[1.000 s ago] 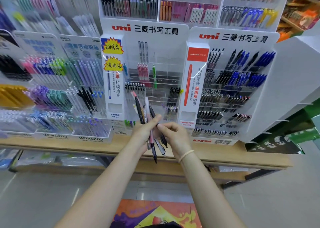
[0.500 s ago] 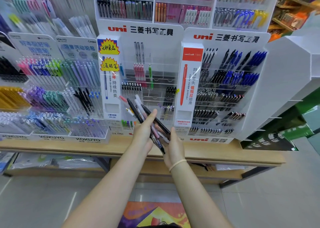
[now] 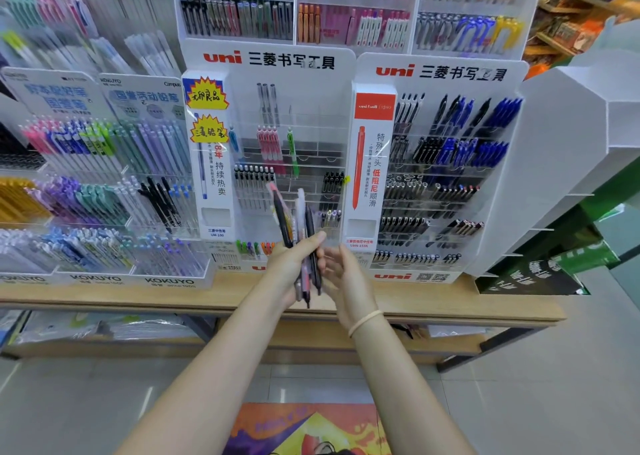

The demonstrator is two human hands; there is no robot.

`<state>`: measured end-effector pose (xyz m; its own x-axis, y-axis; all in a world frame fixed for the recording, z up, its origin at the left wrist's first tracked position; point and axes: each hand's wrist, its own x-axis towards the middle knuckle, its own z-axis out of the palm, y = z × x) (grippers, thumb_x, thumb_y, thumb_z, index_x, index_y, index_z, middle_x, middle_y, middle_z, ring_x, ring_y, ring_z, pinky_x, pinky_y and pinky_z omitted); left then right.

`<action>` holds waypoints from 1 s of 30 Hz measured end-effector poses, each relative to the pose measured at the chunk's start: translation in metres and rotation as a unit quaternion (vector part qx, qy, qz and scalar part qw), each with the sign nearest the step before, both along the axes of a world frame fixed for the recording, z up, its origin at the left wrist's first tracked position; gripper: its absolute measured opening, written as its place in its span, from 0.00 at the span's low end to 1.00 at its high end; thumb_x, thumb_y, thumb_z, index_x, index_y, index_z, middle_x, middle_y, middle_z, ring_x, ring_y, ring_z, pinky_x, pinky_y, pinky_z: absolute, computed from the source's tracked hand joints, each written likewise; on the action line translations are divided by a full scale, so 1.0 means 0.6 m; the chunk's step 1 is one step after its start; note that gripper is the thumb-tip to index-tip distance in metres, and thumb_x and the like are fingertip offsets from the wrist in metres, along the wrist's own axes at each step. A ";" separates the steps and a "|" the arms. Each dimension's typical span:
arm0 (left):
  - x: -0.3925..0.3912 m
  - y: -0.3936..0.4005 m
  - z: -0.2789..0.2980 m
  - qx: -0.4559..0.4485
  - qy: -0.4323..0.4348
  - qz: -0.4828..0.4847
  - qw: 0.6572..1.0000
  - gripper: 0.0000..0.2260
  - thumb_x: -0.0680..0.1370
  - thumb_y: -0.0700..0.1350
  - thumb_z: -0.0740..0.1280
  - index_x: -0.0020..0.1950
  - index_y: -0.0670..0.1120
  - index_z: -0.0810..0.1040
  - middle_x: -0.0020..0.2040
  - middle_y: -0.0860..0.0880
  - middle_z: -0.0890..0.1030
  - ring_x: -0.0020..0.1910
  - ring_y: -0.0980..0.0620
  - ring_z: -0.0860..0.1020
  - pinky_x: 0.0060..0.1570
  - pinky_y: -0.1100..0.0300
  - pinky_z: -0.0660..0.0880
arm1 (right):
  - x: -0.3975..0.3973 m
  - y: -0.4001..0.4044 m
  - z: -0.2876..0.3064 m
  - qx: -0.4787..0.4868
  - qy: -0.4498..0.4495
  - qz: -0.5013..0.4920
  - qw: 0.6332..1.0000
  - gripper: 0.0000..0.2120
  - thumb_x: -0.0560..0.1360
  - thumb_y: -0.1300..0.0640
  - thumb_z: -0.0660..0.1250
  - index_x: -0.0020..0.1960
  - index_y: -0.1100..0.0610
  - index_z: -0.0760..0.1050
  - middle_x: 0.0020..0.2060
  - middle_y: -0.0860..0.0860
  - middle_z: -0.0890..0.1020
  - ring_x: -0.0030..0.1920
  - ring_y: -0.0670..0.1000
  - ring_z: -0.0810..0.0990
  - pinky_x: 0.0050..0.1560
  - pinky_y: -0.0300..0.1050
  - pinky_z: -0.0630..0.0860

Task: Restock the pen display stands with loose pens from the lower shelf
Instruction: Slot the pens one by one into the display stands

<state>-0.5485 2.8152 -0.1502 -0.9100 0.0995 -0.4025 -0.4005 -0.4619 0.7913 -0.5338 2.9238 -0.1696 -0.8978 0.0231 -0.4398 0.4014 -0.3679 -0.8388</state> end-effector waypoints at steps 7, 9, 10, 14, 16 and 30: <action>0.020 -0.033 -0.009 -0.066 -0.018 -0.350 0.934 0.11 0.71 0.45 0.76 0.41 0.45 0.74 0.31 0.49 0.73 0.27 0.54 0.73 0.30 0.61 0.74 | -0.045 0.043 0.045 0.009 0.125 0.032 0.992 0.22 0.82 0.44 0.58 0.72 0.51 0.70 0.67 0.46 0.77 0.63 0.49 0.78 0.65 0.49 0.74; 0.028 -0.025 -0.017 -0.064 -0.033 -0.390 0.918 0.13 0.68 0.47 0.77 0.41 0.45 0.73 0.32 0.49 0.74 0.31 0.52 0.75 0.32 0.61 0.74 | -0.054 0.046 0.048 0.028 0.159 0.043 0.986 0.19 0.82 0.45 0.59 0.71 0.49 0.71 0.66 0.47 0.77 0.62 0.53 0.80 0.63 0.52 0.75; 0.031 -0.019 -0.020 -0.063 -0.038 -0.393 0.916 0.13 0.67 0.47 0.77 0.40 0.45 0.75 0.32 0.49 0.75 0.33 0.52 0.77 0.32 0.62 0.74 | -0.056 0.046 0.048 0.033 0.171 0.051 0.983 0.18 0.82 0.46 0.60 0.69 0.51 0.73 0.64 0.49 0.79 0.59 0.55 0.82 0.62 0.56 0.76; 0.035 -0.001 -0.020 -0.067 -0.066 -0.361 0.928 0.08 0.70 0.42 0.76 0.33 0.46 0.80 0.32 0.49 0.77 0.32 0.53 0.78 0.32 0.63 0.76 | -0.048 0.038 0.047 0.050 0.186 0.058 0.980 0.11 0.81 0.55 0.65 0.53 0.63 0.79 0.44 0.58 0.84 0.41 0.58 0.84 0.47 0.54 0.80; 0.036 0.002 -0.022 -0.061 -0.067 -0.345 0.934 0.10 0.72 0.40 0.73 0.31 0.47 0.80 0.30 0.49 0.77 0.30 0.53 0.77 0.36 0.60 0.78 | -0.047 0.032 0.046 0.064 0.191 0.060 0.978 0.10 0.80 0.56 0.67 0.49 0.64 0.81 0.42 0.59 0.85 0.39 0.58 0.83 0.47 0.52 0.81; -0.017 -0.014 -0.006 0.140 -0.079 0.122 0.979 0.05 0.76 0.42 0.72 0.46 0.43 0.78 0.37 0.48 0.82 0.33 0.51 0.83 0.39 0.51 0.79 | -0.032 -0.019 0.002 0.034 0.080 0.029 0.996 0.15 0.84 0.47 0.56 0.63 0.50 0.77 0.55 0.50 0.84 0.55 0.49 0.83 0.55 0.46 0.79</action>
<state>-0.5588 2.8066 -0.1537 -0.8487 0.0142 -0.5287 -0.3589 -0.7497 0.5560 -0.5529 2.9126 -0.1682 -0.9568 -0.0056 -0.2905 0.2797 -0.2889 -0.9156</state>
